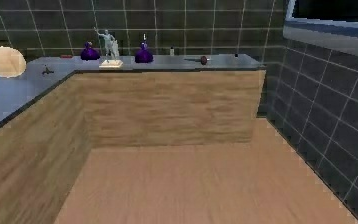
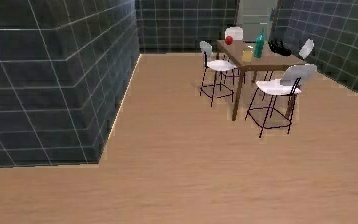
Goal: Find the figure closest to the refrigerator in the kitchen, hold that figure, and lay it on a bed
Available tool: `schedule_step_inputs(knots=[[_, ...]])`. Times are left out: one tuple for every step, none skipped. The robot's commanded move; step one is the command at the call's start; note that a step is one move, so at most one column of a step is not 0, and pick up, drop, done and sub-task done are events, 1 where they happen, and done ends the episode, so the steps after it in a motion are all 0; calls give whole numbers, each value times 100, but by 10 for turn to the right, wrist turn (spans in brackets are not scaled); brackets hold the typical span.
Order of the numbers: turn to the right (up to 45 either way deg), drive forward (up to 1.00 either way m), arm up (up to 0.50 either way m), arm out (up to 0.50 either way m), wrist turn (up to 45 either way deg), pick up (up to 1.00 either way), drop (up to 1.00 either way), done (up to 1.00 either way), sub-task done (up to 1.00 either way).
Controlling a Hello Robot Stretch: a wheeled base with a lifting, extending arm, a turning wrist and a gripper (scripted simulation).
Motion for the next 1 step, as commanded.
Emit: schedule_step_inputs(knots=[[60, 0, 0, 0, 0, 0, 0, 0, 0]])
